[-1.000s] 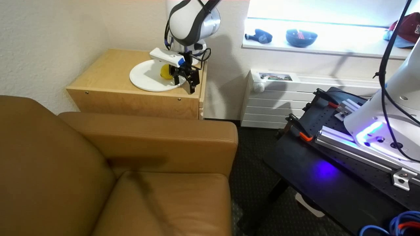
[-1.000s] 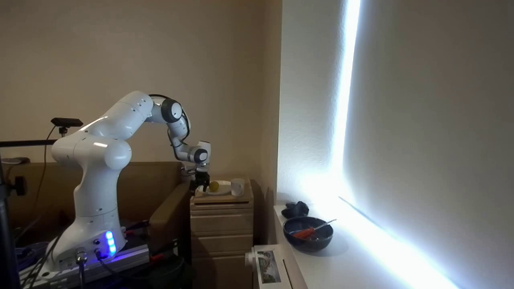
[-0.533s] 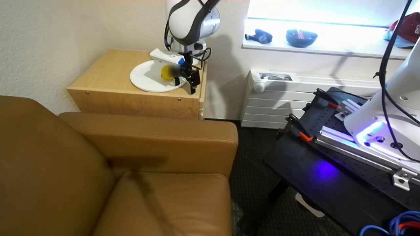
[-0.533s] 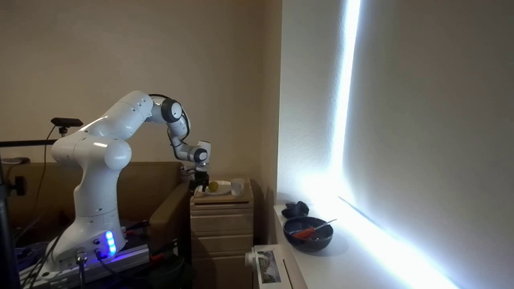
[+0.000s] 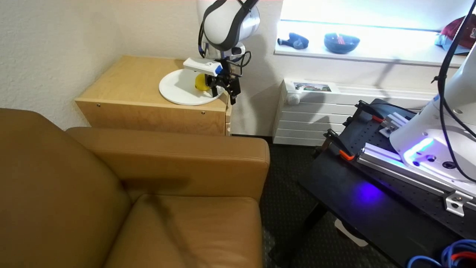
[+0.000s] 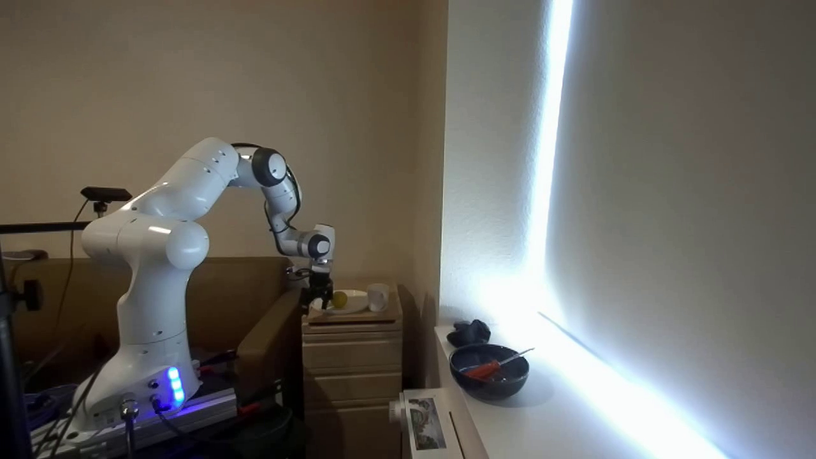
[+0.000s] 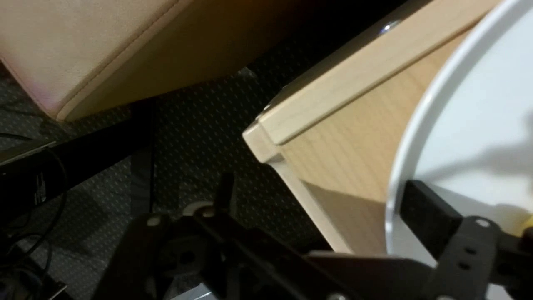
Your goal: Slide the plate closer to the edge of the night stand
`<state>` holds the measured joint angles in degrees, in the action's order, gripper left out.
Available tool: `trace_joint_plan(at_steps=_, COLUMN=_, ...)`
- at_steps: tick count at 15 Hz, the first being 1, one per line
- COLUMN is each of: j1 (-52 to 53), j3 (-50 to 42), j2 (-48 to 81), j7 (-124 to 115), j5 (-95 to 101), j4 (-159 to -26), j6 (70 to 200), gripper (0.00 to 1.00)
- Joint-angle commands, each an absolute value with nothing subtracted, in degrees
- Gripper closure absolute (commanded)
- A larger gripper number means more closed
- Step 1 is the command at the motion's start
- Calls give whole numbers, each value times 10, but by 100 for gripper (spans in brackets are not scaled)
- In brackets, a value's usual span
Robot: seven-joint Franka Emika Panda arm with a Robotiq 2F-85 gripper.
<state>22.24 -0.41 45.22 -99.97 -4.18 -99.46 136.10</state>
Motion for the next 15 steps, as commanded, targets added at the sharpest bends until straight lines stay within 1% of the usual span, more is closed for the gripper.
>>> trace_joint_plan(at_steps=1, j1=215, j3=2, j2=430, j7=-998, j5=-37, j4=-1049, j6=1353, gripper=0)
trace_joint_plan(at_steps=3, j1=215, j3=3, j2=425, j7=-996, j5=-37, j4=-1057, j6=1360, gripper=0)
trace_joint_plan(at_steps=4, j1=217, j3=2, j2=436, j7=-1003, j5=-37, j4=-1023, j6=1360, gripper=0)
trace_joint_plan(at_steps=7, j1=217, j3=2, j2=436, j7=-1003, j5=-37, j4=-1022, j6=1360, gripper=0)
trace_joint_plan(at_steps=10, j1=215, j3=8, j2=439, j7=-1001, j5=-45, j4=-1022, j6=1395, gripper=0)
trace_joint_plan(at_steps=15, j1=218, j3=13, j2=444, j7=-1000, j5=-45, j4=-1020, j6=1398, gripper=0)
